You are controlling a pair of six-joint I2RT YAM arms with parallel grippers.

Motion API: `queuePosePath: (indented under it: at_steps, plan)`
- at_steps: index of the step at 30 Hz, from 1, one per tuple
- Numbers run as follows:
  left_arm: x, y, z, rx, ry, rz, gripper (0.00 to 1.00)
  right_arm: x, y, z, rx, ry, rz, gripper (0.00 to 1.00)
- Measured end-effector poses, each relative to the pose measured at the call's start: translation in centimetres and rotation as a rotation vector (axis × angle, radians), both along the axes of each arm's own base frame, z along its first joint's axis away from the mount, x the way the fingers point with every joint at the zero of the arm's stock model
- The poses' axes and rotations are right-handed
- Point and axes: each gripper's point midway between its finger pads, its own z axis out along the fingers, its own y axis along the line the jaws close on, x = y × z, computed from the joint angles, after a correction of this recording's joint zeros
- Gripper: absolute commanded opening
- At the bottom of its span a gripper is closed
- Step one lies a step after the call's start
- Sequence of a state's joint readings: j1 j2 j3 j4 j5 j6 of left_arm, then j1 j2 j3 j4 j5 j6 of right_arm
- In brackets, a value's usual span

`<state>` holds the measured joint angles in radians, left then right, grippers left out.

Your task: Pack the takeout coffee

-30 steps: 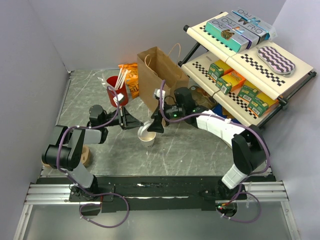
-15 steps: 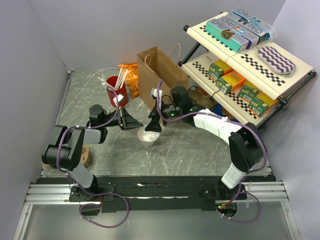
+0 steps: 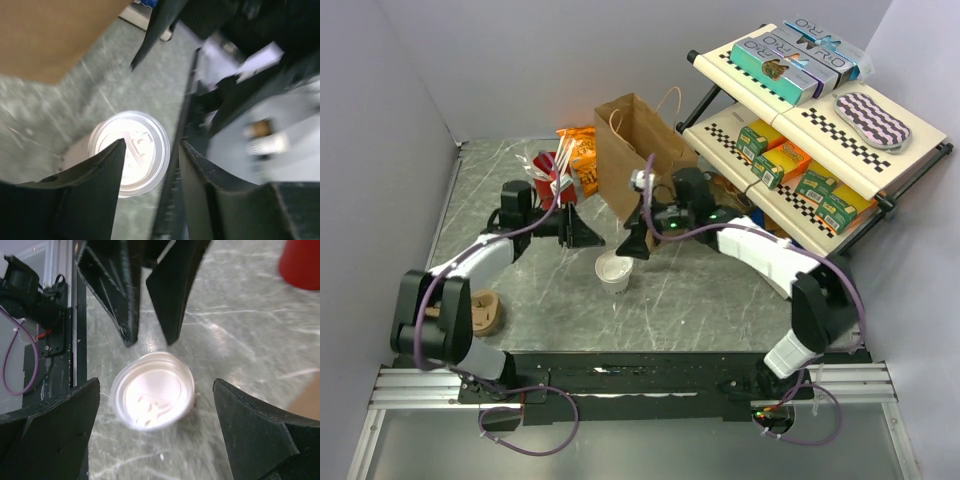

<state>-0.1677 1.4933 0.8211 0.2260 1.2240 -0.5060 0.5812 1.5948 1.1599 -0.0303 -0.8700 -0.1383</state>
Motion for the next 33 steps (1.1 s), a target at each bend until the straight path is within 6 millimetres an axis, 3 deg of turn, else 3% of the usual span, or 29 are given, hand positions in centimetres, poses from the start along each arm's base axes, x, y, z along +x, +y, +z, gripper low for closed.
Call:
queuePosePath:
  at_steps: [4,8,13,16,21,33]
  plan:
    - [-0.8,-0.5,1.6,0.117,-0.236,-0.037,0.52,-0.1,-2.9,3.8,0.016,-0.061,-0.059,1.00]
    - [-3.7,-2.6,1.0,0.265,-0.409,-0.101,0.54,-0.4,-6.3,7.1,0.021,-0.121,-0.146,1.00]
    - [-7.0,-4.9,0.8,0.382,-0.579,-0.165,0.53,0.5,-10.5,8.1,-0.024,-0.119,-0.302,1.00]
    - [-6.5,-5.0,0.5,0.449,-0.629,-0.125,0.52,0.8,-12.1,7.8,-0.053,-0.100,-0.370,1.00]
    - [-4.8,-4.0,-0.7,0.555,-0.647,-0.059,0.50,0.1,-13.0,8.0,-0.073,-0.096,-0.402,1.00]
    - [-5.5,-4.2,-2.9,0.616,-0.624,-0.073,0.45,-1.1,-14.0,9.5,-0.056,-0.139,-0.441,1.00]
